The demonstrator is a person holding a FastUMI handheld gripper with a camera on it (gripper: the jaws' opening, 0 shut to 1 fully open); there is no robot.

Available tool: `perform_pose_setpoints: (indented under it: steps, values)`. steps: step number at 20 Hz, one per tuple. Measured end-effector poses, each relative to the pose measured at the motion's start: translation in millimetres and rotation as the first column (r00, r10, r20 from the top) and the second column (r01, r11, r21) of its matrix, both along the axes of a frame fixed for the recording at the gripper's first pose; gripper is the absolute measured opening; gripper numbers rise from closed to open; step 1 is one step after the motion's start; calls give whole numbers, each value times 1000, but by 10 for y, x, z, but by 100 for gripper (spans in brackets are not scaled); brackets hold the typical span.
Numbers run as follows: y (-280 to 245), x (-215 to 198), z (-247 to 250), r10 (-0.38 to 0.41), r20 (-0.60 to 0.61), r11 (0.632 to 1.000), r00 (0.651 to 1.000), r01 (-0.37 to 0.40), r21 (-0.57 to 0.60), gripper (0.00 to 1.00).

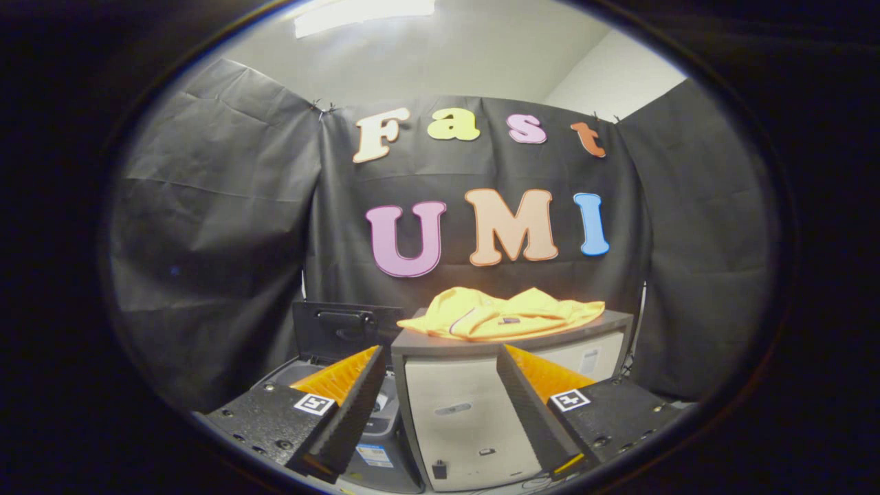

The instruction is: Put the clothes into the washing machine and then close the washing machine lid.

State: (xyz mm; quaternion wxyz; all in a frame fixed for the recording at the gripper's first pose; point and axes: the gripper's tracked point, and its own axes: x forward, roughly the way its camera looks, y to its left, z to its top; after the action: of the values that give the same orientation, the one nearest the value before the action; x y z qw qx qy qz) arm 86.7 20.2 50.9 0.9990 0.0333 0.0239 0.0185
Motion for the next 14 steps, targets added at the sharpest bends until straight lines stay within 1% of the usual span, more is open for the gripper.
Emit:
perform_pose_setpoints:
  steps: [3,5,10,12,14]
  values:
    - [-111,349,263,-7,-2,1000,1000,7,18,98]
    - [-212,600,318,-15,-37,1000,999,16,17,98]
    - [-630,1236,441,-98,-105,995,990,100,11,98]
    - [-849,1500,393,-154,-143,988,978,156,5,98]
    - [-1005,1730,201,-192,-208,981,959,195,-6,96]
